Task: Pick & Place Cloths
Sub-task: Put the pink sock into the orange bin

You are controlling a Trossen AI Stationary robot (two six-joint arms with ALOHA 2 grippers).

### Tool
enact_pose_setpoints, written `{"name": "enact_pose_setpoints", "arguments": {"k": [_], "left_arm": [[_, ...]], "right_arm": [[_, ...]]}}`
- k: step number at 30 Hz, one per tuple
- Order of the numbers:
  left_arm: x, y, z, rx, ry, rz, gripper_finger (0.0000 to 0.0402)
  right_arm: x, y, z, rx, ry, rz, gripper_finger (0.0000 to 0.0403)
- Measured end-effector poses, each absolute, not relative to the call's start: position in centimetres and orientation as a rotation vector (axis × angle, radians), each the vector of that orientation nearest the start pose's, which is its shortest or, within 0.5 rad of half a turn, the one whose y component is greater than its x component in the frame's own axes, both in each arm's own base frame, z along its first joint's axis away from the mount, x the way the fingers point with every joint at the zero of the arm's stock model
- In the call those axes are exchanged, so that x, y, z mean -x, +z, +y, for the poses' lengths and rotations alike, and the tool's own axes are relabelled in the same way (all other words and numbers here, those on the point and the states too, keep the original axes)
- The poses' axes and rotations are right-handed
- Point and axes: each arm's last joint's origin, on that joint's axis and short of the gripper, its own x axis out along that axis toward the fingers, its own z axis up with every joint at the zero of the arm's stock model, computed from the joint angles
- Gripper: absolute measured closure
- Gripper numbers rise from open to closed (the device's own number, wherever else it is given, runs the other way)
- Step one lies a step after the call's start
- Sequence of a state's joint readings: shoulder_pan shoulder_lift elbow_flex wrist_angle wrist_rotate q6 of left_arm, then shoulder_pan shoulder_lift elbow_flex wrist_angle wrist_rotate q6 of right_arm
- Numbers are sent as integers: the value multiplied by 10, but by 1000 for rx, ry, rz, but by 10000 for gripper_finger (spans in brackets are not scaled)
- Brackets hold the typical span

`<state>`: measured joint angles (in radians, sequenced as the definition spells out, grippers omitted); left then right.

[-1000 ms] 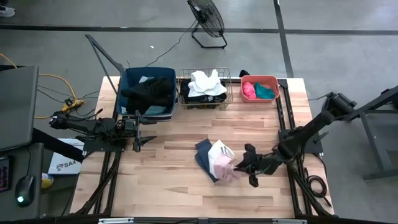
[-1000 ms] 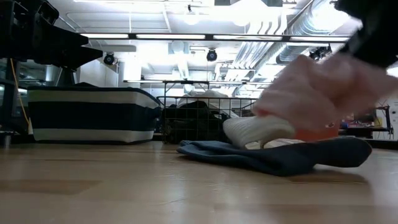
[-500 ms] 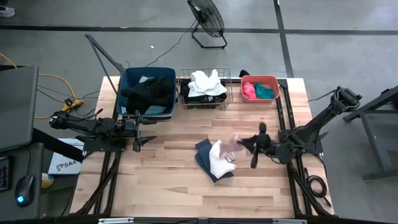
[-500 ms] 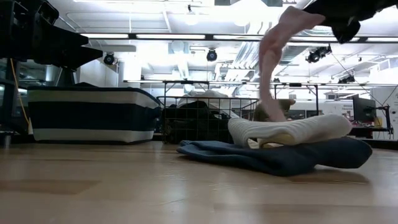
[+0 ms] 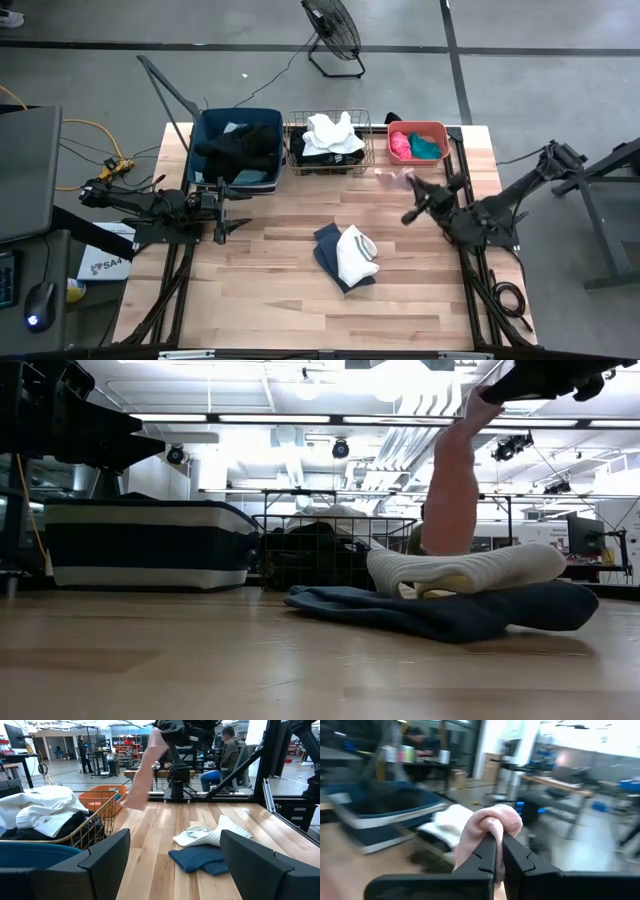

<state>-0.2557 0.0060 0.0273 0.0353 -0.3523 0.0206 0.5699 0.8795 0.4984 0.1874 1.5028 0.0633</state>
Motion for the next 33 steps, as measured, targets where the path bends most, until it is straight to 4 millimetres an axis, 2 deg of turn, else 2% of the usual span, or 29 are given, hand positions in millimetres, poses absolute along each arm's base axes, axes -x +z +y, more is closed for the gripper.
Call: {"name": "enact_pose_setpoints", "arguments": {"k": [9, 21, 33], "left_arm": [[-94, 176, -14, -4, 97, -53, 101], [-94, 176, -14, -4, 97, -53, 101], [-94, 176, -14, -4, 97, -53, 101]], "right_arm": [[-153, 283, 28, 205, -1130, 126, 399], [-142, 305, -20, 242, -1279, 88, 399], [-133, 307, -65, 350, -1461, 142, 399]]}}
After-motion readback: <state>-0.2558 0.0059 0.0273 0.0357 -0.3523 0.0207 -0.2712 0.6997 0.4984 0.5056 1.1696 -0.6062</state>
